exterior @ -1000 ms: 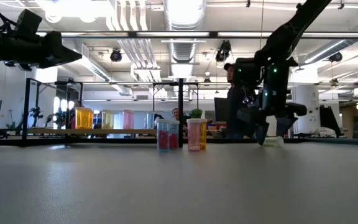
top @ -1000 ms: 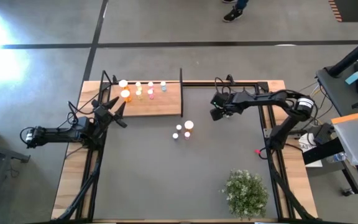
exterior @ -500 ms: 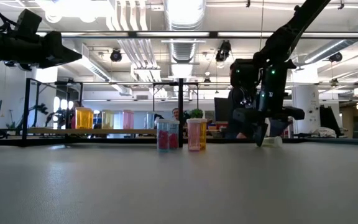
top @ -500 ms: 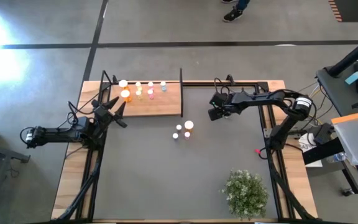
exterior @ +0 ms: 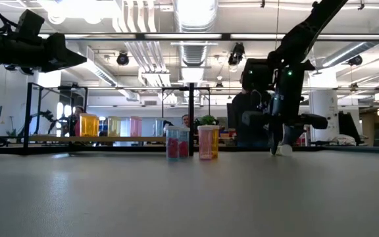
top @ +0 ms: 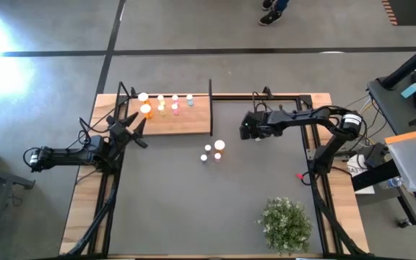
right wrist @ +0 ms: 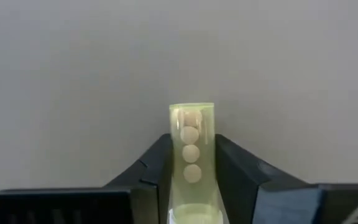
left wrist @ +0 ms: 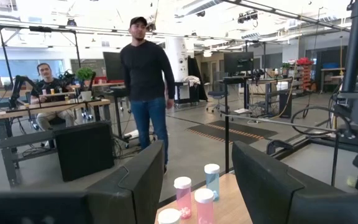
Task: Pick and place medicine bottles onto shelf by color
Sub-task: Put the yellow pill bottle on the shelf aligned with the other yellow pill bottle
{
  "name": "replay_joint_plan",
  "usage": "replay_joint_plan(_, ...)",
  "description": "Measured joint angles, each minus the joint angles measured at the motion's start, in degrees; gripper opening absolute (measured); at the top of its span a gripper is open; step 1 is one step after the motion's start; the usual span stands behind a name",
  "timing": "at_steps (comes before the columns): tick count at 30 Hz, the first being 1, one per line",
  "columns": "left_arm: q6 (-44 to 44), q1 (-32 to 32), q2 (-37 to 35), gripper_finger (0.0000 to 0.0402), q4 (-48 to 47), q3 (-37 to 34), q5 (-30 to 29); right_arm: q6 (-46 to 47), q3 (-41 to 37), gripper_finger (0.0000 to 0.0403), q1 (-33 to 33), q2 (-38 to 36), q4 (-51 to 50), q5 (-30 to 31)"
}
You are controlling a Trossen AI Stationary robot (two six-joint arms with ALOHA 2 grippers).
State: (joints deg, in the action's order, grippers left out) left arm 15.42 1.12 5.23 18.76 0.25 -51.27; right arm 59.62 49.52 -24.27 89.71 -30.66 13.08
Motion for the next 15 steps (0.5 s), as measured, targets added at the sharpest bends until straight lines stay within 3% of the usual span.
replay_joint_plan(9, 0.0, 0.0, 0.0, 0.0173, 0.0, 0.0, 0.0, 36.7, 2.5, 0.01, 14.1, 1.4, 2.6, 0.0)
replay_joint_plan(15, 0.0, 0.0, 0.0, 0.0173, 0.0, 0.0, 0.0, 51.2, 11.6, 0.0099, 21.8, 9.4, -4.0, 2.8)
